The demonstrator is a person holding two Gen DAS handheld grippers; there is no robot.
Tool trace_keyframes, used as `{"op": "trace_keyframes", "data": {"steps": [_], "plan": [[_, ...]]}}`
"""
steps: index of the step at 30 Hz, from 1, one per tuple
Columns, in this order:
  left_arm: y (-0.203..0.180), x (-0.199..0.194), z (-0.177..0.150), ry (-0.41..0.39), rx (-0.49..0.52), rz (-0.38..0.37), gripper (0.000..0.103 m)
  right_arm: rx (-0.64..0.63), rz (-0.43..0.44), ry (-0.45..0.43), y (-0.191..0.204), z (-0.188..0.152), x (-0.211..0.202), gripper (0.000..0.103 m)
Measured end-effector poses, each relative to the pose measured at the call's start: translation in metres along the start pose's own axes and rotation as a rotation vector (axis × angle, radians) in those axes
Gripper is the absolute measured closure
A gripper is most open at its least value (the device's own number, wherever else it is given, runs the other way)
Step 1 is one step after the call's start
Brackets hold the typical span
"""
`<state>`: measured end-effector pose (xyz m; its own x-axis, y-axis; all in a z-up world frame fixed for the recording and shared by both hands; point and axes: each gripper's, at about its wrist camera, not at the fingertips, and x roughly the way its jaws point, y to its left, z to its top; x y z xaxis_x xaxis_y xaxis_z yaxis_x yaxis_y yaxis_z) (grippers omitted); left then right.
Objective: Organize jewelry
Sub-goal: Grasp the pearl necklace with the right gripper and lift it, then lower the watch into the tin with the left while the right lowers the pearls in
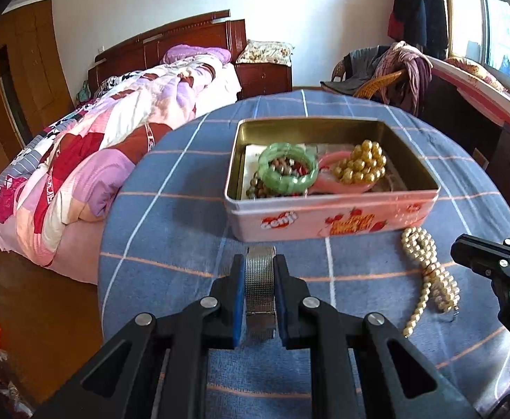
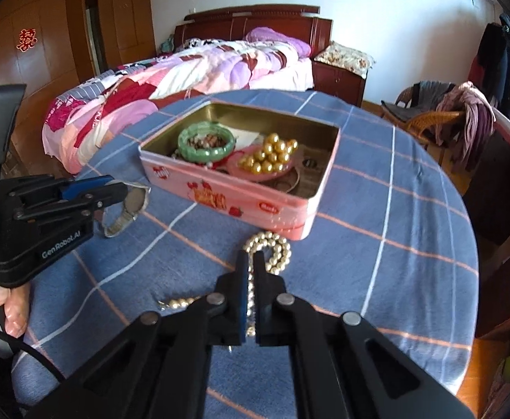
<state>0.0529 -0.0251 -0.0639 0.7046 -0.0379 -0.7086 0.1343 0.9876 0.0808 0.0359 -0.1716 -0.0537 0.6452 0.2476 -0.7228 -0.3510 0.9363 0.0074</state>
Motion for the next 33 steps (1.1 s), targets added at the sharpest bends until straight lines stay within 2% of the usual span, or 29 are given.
{"op": "trace_keyframes", "data": {"steps": [5, 6, 7, 8, 9, 10, 12, 14, 16, 21, 33], "plan": [[-0.001, -0.002, 0.002, -0.003, 0.006, -0.004, 0.088, -0.025, -0.009, 0.040, 0.003, 0.000, 0.009, 0.100], [-0.001, -0.002, 0.002, 0.000, 0.005, -0.005, 0.088, -0.016, -0.016, 0.040, 0.003, -0.001, 0.011, 0.097], [-0.001, -0.001, 0.001, 0.003, 0.005, -0.005, 0.088, -0.001, -0.016, 0.045, 0.001, -0.001, 0.014, 0.081], [-0.001, -0.001, 0.000, 0.005, 0.006, -0.005, 0.088, 0.017, -0.010, 0.054, 0.000, -0.001, 0.018, 0.075], [-0.001, 0.000, -0.001, 0.009, 0.006, -0.005, 0.088, 0.027, 0.000, 0.059, 0.000, -0.001, 0.020, 0.064], [-0.002, 0.001, -0.001, 0.013, 0.006, -0.006, 0.088, 0.028, -0.002, 0.062, -0.001, -0.002, 0.022, 0.062], [-0.003, 0.003, -0.003, 0.018, 0.011, -0.007, 0.088, 0.028, -0.009, 0.079, 0.000, -0.003, 0.030, 0.062], [-0.004, 0.005, -0.004, 0.024, 0.012, -0.008, 0.088, 0.032, 0.008, 0.108, 0.000, -0.006, 0.038, 0.079], [-0.004, 0.004, -0.003, 0.025, 0.013, -0.010, 0.088, 0.035, 0.030, 0.104, -0.002, -0.009, 0.038, 0.087], [-0.004, -0.002, 0.001, 0.007, 0.010, -0.015, 0.088, -0.003, 0.036, 0.055, 0.005, -0.009, 0.015, 0.088], [0.005, -0.031, 0.026, -0.081, -0.014, -0.027, 0.088, -0.038, 0.012, -0.104, 0.008, 0.022, -0.032, 0.088]]}}
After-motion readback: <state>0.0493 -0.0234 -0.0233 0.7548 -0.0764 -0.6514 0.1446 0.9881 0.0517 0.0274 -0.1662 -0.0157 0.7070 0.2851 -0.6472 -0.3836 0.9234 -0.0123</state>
